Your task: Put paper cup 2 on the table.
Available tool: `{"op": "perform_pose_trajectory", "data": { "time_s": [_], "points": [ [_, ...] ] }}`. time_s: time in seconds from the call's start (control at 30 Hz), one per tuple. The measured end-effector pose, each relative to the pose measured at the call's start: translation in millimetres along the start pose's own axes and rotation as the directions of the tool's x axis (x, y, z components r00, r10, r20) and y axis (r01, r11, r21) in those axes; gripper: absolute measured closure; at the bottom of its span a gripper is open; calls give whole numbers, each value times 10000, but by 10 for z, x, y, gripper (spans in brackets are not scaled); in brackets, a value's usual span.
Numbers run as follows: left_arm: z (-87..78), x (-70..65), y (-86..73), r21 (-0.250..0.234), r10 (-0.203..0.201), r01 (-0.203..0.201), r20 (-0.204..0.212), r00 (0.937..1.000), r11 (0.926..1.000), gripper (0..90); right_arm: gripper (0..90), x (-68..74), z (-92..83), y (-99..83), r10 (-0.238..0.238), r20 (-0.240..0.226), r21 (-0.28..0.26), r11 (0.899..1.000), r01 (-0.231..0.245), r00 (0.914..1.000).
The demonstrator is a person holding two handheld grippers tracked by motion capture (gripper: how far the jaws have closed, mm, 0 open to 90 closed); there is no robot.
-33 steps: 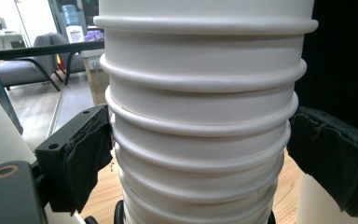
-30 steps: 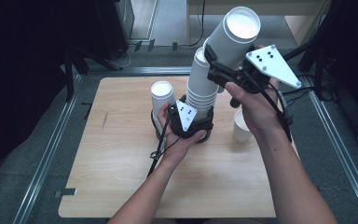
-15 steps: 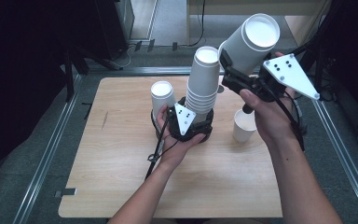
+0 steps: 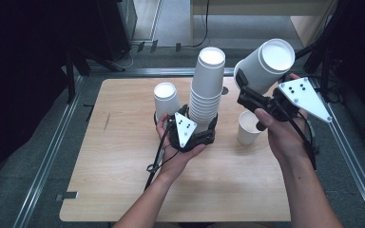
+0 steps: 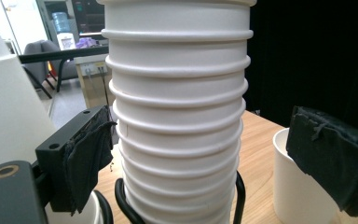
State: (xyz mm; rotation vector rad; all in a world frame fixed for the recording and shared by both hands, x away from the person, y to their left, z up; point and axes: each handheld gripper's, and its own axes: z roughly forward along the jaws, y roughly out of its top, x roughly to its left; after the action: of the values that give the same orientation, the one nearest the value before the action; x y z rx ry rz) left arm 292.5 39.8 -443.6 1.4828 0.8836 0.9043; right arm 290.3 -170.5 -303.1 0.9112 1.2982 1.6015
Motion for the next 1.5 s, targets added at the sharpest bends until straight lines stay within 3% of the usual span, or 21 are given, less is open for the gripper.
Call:
{"op": "perform_pose_trajectory", "data": {
  "time_s": [0.37,0.63,0.7,0.83,0.93,1.2,1.3,1.37,1.43,1.5],
  "points": [
    [-173,-44,-67,52,77,-78,202,9998,10000,74,137,-18,-167,-217,-350,196,258,9991,345,9992],
    [-331,5,-116,163,-66,62,233,9997,9998,74,137,-67,-270,-434,-304,300,679,9973,283,9991],
    [-372,24,-140,245,33,-37,184,9998,9997,74,137,-60,-305,-490,-470,328,748,9962,445,9984],
    [-469,102,-203,367,-225,223,39,9997,9991,74,137,-30,-388,-607,-777,352,884,9933,743,9964],
    [-547,124,-269,577,-180,177,54,9998,9982,74,137,6,-451,-727,-1063,343,1089,9888,1020,9937],
    [-671,154,-324,768,-233,227,68,9997,9968,73,137,153,-580,-1073,-1906,174,1729,9675,1848,9815],
    [-745,145,-353,879,-224,213,119,9997,9959,74,137,194,-626,-1177,-2437,156,1898,9529,2364,9697],
    [-784,129,-392,962,-111,97,142,9998,9953,74,137,210,-656,-1234,-2513,120,2000,9490,2439,9678],
    [-801,134,-406,996,-187,168,186,9997,9949,74,136,235,-679,-1303,-3000,-10,2196,9306,2929,9539],
    [-822,146,-409,962,-376,353,228,9990,9947,74,136,252,-701,-1334,-3148,-39,2267,9242,3074,9492]
  ]
}}
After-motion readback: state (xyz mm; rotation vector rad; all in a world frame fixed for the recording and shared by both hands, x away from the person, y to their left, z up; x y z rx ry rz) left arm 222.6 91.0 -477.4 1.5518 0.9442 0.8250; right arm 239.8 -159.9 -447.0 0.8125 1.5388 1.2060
